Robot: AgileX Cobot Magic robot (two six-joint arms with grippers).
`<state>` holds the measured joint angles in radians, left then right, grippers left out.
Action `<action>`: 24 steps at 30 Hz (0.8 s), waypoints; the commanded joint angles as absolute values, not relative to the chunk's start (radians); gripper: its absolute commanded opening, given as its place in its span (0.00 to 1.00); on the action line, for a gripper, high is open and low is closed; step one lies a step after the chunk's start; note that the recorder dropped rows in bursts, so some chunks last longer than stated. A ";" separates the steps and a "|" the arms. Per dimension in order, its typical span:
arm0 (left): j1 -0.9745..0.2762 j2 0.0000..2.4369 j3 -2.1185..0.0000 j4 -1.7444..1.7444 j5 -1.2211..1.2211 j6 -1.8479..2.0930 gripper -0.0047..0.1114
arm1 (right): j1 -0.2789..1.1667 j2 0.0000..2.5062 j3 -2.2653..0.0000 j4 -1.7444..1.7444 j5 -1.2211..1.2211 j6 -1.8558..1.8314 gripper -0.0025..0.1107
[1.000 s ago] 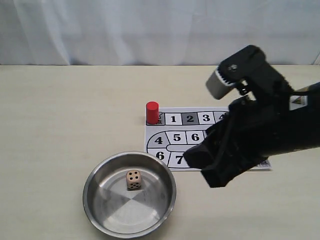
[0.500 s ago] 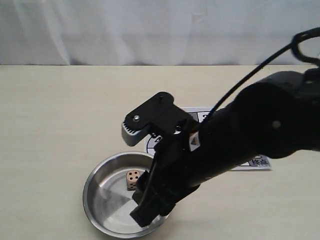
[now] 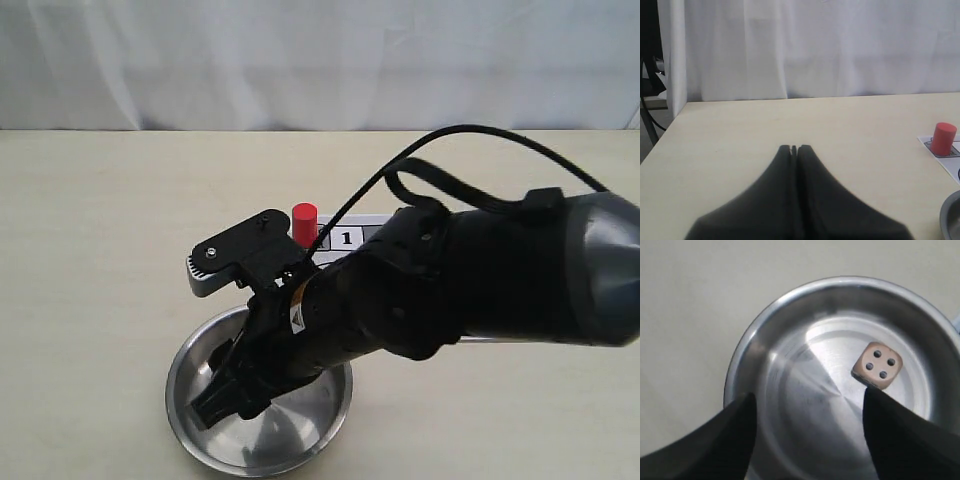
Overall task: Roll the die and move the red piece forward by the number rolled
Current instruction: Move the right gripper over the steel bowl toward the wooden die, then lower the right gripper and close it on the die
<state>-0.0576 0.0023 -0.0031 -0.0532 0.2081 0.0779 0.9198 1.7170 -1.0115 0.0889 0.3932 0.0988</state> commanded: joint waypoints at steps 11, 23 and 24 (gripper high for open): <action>-0.059 0.000 0.000 -0.055 0.196 0.078 0.04 | 0.857 1.813 -1.023 0.083 0.260 0.173 0.54; -0.059 0.000 0.000 -0.055 0.196 0.078 0.04 | 0.852 1.900 -1.023 0.081 0.175 0.173 0.54; -0.059 0.000 0.000 -0.055 0.196 0.078 0.04 | 0.852 1.909 -1.023 0.081 0.166 0.173 0.54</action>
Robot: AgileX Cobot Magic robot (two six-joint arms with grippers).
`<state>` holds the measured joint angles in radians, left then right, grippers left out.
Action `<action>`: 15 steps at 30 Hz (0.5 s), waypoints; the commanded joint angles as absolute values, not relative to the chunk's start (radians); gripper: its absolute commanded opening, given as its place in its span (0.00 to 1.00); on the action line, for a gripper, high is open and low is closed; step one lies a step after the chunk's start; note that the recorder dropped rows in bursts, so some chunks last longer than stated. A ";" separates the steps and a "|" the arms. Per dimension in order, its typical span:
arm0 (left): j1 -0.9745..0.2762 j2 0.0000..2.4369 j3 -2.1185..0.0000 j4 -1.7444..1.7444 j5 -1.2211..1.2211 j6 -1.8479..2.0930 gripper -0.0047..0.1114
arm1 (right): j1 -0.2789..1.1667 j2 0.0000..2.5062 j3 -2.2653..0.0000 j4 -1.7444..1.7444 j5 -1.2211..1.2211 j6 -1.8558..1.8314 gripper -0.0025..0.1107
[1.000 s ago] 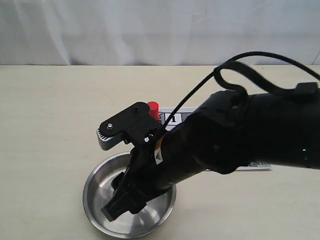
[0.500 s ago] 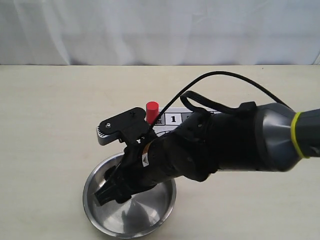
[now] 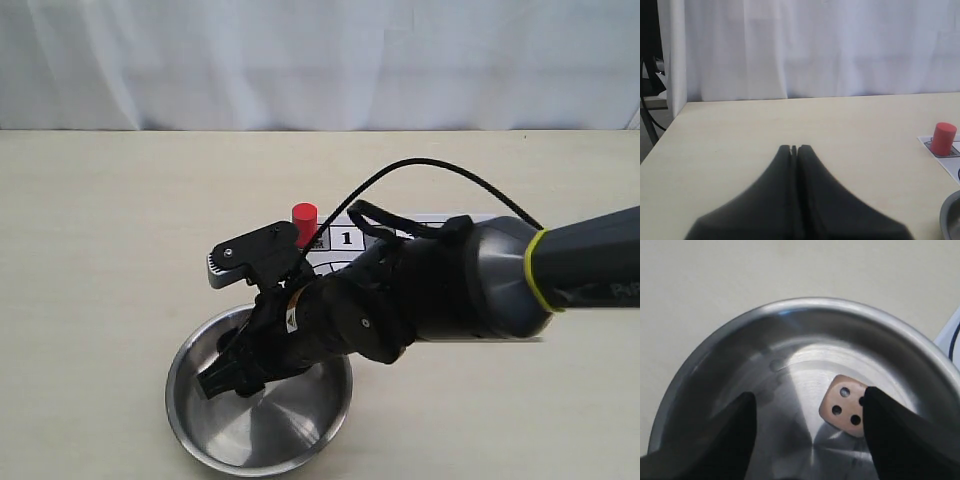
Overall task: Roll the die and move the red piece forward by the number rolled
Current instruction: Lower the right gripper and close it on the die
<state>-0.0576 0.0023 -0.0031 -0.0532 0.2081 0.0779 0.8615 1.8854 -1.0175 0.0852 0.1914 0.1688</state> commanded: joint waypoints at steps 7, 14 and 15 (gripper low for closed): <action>-0.059 0.000 0.000 -0.055 0.196 0.078 0.04 | 0.835 1.927 -1.023 0.059 0.120 0.173 0.54; -0.059 0.000 0.000 -0.055 0.196 0.078 0.04 | 0.826 1.937 -1.023 0.064 0.131 0.173 0.54; -0.059 0.000 0.000 -0.055 0.196 0.078 0.04 | 0.826 1.944 -1.023 0.064 0.132 0.173 0.54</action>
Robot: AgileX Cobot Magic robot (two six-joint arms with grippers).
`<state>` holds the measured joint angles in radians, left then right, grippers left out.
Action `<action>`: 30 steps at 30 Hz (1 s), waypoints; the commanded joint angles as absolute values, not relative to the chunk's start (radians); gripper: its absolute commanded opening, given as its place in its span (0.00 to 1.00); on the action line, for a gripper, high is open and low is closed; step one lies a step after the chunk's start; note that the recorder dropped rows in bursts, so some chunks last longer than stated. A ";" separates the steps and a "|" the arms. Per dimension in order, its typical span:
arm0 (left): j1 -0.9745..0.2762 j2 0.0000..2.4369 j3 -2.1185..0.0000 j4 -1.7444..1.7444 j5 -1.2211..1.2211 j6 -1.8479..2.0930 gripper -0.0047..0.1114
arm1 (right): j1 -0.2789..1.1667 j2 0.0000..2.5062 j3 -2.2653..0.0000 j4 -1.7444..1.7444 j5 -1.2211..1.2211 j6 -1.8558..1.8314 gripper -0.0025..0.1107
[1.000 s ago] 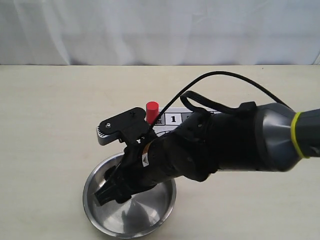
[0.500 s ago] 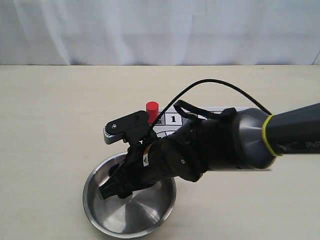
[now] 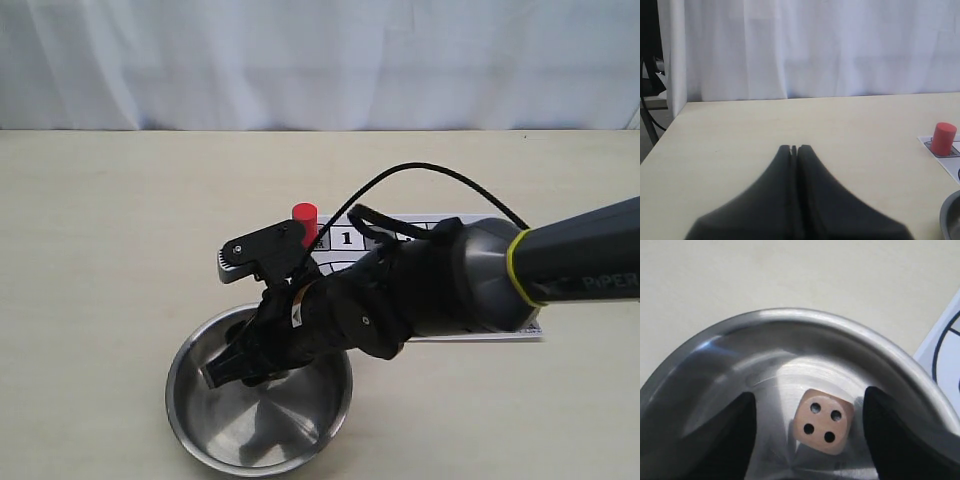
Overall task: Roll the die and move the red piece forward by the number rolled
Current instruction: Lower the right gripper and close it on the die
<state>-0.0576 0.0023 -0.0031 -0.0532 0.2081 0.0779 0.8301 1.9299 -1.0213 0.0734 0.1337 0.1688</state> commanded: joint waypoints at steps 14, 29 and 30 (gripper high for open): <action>-0.059 0.000 0.000 -0.055 0.196 0.078 0.04 | 0.826 1.975 -1.023 0.064 0.126 0.173 0.51; -0.059 0.000 0.000 -0.055 0.196 0.078 0.04 | 0.826 1.975 -1.023 0.064 0.126 0.173 0.06; -0.059 0.000 0.000 -0.055 0.196 0.078 0.04 | 0.826 1.972 -1.023 0.067 0.129 0.173 0.06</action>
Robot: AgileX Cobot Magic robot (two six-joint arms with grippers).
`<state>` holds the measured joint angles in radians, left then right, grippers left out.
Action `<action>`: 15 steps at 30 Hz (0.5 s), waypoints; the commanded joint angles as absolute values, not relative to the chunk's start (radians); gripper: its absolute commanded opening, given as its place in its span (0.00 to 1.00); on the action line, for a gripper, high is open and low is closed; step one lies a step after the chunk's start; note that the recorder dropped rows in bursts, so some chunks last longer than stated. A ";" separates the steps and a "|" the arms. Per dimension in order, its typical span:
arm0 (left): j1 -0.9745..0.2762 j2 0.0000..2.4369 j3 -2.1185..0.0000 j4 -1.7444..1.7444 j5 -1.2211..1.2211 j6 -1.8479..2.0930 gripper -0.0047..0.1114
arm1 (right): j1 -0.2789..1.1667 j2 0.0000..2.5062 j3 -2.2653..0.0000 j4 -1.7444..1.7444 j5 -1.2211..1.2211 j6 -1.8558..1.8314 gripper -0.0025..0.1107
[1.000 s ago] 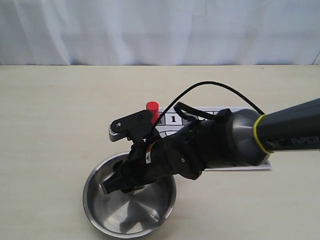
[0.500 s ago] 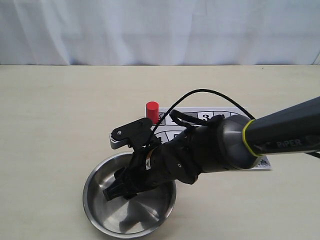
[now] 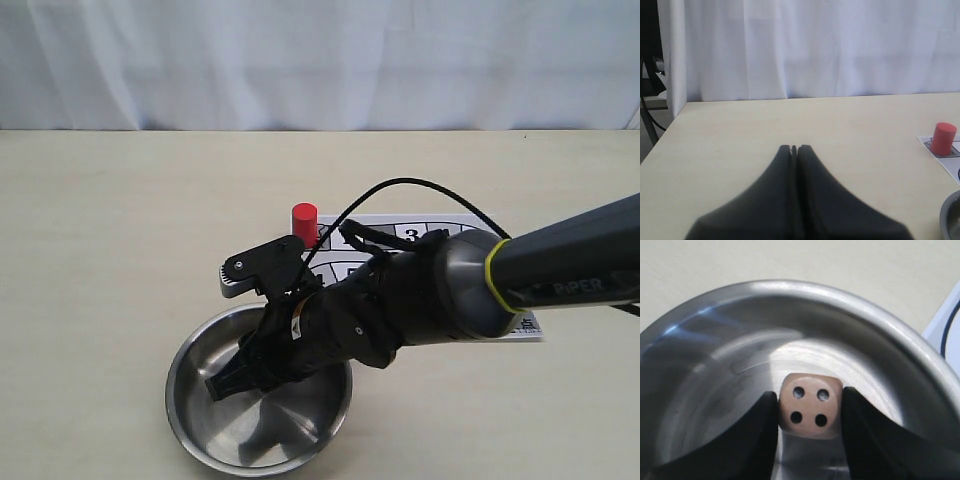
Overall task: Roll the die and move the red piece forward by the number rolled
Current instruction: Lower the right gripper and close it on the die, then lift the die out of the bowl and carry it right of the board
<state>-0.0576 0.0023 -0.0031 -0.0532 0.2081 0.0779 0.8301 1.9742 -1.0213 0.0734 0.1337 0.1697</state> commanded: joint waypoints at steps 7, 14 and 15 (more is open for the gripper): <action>-0.059 0.000 0.000 -0.055 0.196 0.078 0.04 | 0.826 1.911 -1.023 0.102 0.172 0.173 0.06; -0.059 0.000 0.000 -0.055 0.196 0.078 0.04 | 0.823 1.792 -1.023 0.141 0.316 0.173 0.06; -0.059 0.000 0.000 -0.055 0.196 0.078 0.04 | 0.815 1.777 -1.023 0.141 0.341 0.173 0.06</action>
